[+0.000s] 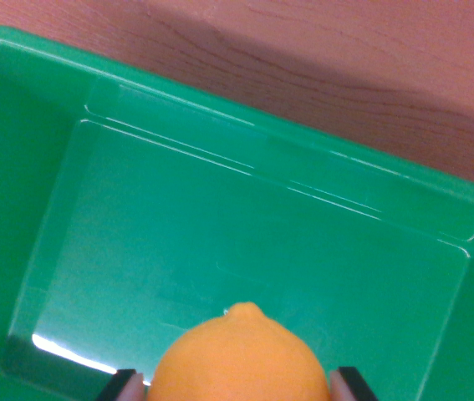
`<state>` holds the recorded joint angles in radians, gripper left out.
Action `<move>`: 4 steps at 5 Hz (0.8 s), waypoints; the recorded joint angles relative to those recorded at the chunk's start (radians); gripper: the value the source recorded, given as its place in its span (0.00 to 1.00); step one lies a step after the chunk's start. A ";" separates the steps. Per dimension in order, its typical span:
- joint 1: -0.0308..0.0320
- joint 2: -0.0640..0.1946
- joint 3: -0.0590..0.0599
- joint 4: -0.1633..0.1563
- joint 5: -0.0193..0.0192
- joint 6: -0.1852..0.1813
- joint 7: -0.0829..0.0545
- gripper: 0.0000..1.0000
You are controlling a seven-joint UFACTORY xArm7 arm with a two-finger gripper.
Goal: Pick fruit
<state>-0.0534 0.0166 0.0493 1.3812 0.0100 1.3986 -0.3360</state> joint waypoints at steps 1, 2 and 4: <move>0.0000 0.000 0.000 0.000 0.0000 0.000 0.000 1.00; -0.0002 -0.011 0.000 0.029 0.0006 0.041 0.000 1.00; -0.0003 -0.021 0.000 0.056 0.0011 0.077 0.000 1.00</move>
<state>-0.0537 -0.0047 0.0493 1.4369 0.0111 1.4755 -0.3362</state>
